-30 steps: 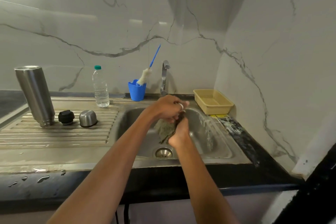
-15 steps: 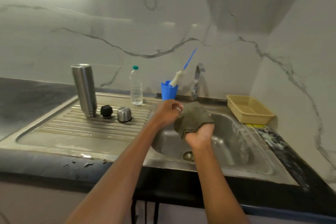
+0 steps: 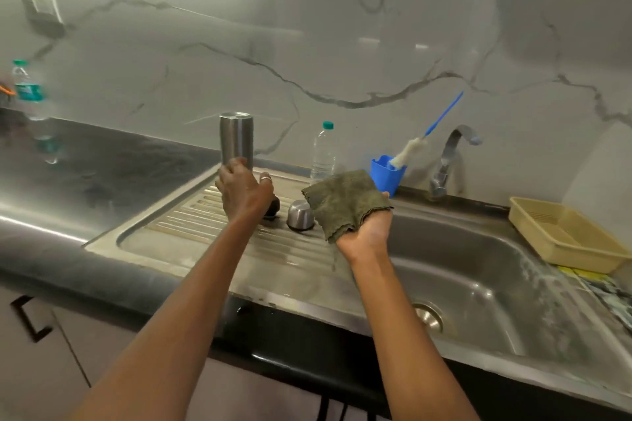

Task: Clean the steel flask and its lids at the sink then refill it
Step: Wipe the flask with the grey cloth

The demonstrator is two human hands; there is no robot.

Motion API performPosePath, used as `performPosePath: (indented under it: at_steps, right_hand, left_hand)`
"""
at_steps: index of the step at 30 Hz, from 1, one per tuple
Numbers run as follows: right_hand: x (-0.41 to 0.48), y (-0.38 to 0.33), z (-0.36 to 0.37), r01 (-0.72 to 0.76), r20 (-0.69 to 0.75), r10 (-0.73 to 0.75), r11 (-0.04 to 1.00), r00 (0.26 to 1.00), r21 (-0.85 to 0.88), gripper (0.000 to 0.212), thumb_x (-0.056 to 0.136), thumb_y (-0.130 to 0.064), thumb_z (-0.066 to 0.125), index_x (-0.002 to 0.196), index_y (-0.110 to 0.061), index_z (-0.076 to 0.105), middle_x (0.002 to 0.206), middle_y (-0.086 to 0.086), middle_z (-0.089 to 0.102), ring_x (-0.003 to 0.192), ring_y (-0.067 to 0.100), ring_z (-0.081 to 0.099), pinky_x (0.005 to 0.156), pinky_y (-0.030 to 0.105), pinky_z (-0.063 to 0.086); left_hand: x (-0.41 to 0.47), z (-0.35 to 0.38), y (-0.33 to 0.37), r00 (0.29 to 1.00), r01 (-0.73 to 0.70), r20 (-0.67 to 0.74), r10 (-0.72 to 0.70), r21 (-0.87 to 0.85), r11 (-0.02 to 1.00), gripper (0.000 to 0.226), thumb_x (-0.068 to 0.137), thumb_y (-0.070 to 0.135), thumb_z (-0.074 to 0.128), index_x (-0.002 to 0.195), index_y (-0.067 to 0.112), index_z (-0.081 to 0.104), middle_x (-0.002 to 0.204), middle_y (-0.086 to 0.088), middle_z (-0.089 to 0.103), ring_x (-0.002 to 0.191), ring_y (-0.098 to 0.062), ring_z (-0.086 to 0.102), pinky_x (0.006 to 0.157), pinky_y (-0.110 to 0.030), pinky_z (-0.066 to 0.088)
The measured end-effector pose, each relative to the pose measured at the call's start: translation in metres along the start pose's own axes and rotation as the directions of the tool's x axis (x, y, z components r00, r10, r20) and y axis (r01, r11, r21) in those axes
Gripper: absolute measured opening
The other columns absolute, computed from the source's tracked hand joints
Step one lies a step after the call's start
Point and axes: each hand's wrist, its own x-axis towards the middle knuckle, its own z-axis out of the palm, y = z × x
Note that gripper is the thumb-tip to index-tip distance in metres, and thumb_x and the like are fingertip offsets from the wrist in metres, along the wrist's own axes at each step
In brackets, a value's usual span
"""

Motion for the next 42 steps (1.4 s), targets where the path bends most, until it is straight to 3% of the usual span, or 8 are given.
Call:
performPosePath:
  at_steps: [9,14,19,25,29,31,34,42]
  right_hand:
    - [0.037,0.007,-0.007,-0.079,-0.024,0.081,0.994,0.996,0.074,0.066,0.099,-0.064,0.04,0.09,-0.011,0.08,0.1,0.012,0.074,0.09,0.032,0.07,0.092,0.046,0.054]
    - [0.046,0.006,-0.016,-0.078,-0.034,0.08,0.995,0.996,0.056,0.06,0.098,-0.062,0.043,0.094,-0.013,0.077,0.098,0.011,0.074,0.087,0.031,0.071,0.091,0.045,0.053]
    - [0.041,-0.006,-0.016,-0.082,0.007,0.082,0.994,0.997,0.07,0.069,0.1,-0.062,0.04,0.081,-0.01,0.081,0.092,0.013,0.076,0.077,0.032,0.074,0.07,0.048,0.061]
    - [0.023,-0.04,-0.012,-0.057,-0.024,0.059,0.996,0.998,0.074,0.067,0.099,-0.068,0.034,0.111,-0.015,0.073,0.106,0.009,0.074,0.094,0.03,0.07,0.093,0.043,0.052]
    - [0.0,-0.077,-0.009,-0.03,-0.026,0.031,0.998,0.999,0.061,0.069,0.097,-0.07,0.036,0.126,-0.017,0.069,0.117,0.006,0.07,0.102,0.029,0.067,0.096,0.042,0.053]
    - [-0.014,-0.1,-0.011,-0.041,-0.024,0.043,0.998,0.999,0.055,0.065,0.094,-0.07,0.042,0.111,-0.016,0.074,0.115,0.003,0.069,0.101,0.025,0.065,0.11,0.037,0.043]
    - [-0.033,-0.135,-0.024,-0.014,-0.046,0.016,0.999,0.999,0.05,0.061,0.094,-0.067,0.045,0.1,-0.015,0.075,0.102,0.003,0.073,0.092,0.026,0.071,0.09,0.04,0.056]
    - [-0.071,-0.203,-0.09,0.208,-0.325,-0.257,0.962,0.91,-0.179,0.062,0.099,-0.066,0.039,0.112,-0.016,0.074,0.116,0.011,0.074,0.104,0.031,0.069,0.087,0.044,0.055]
  left_hand:
    - [0.083,0.009,-0.006,0.988,0.15,0.046,-0.145,-0.136,0.979,0.105,0.077,0.032,0.088,0.152,0.003,0.019,0.152,-0.019,0.032,0.143,-0.037,0.03,0.121,-0.047,0.03]
    - [0.101,0.016,-0.011,0.971,0.235,0.068,-0.228,-0.139,0.962,0.075,0.081,0.028,0.084,0.136,0.005,0.039,0.133,-0.016,0.053,0.125,-0.037,0.053,0.105,-0.047,0.048]
    - [0.083,0.012,-0.001,0.993,0.02,-0.118,-0.026,-0.047,0.999,0.067,0.086,0.037,0.079,0.134,0.005,0.043,0.133,-0.015,0.052,0.126,-0.036,0.049,0.106,-0.054,0.044]
    - [0.056,-0.01,0.058,0.935,-0.283,-0.218,0.278,0.011,0.959,0.067,0.084,0.053,0.073,0.129,0.01,0.048,0.127,-0.013,0.054,0.117,-0.033,0.051,0.099,-0.052,0.047]
    - [0.018,-0.004,0.109,0.925,-0.379,-0.125,0.359,-0.233,0.895,0.061,0.088,0.05,0.07,0.133,0.013,0.051,0.114,-0.004,0.056,0.1,-0.021,0.052,0.08,-0.03,0.045]
    - [-0.005,0.01,0.125,0.949,-0.279,0.018,0.315,-0.417,0.865,0.051,0.091,0.05,0.067,0.129,0.019,0.056,0.102,0.002,0.061,0.092,-0.019,0.059,0.076,-0.028,0.048]
    - [-0.043,0.042,0.134,0.948,0.045,0.262,0.178,-0.665,0.745,0.039,0.089,0.048,0.071,0.117,0.021,0.063,0.097,0.001,0.07,0.086,-0.016,0.067,0.073,-0.031,0.054]
    - [-0.12,0.123,0.126,0.85,0.331,0.508,0.138,-0.721,0.609,0.073,0.08,0.015,0.084,0.135,0.024,0.037,0.121,-0.006,0.063,0.107,-0.02,0.067,0.089,-0.048,0.059]
